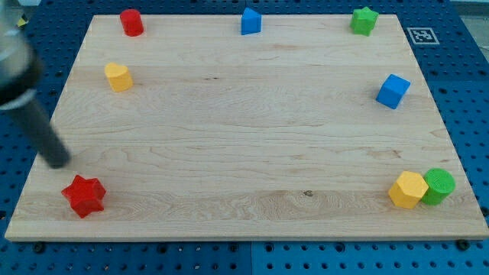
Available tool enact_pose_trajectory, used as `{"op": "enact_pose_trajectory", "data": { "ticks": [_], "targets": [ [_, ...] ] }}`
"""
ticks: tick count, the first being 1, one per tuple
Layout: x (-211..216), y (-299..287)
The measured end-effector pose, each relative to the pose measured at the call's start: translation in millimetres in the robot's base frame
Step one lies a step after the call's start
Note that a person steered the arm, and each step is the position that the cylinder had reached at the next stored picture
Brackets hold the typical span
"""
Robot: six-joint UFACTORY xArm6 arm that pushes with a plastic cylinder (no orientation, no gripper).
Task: Slide the red star towards the right side of the board
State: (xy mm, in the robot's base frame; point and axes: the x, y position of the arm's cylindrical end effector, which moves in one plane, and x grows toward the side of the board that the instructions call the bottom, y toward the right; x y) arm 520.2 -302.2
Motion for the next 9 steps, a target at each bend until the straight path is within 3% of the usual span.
{"op": "enact_pose_trajectory", "data": {
  "ticks": [1,3,4,5,7,9],
  "targets": [
    [2,-3],
    [77,9],
    [77,11],
    [52,60],
    [46,134],
    [52,97]
  ]
}}
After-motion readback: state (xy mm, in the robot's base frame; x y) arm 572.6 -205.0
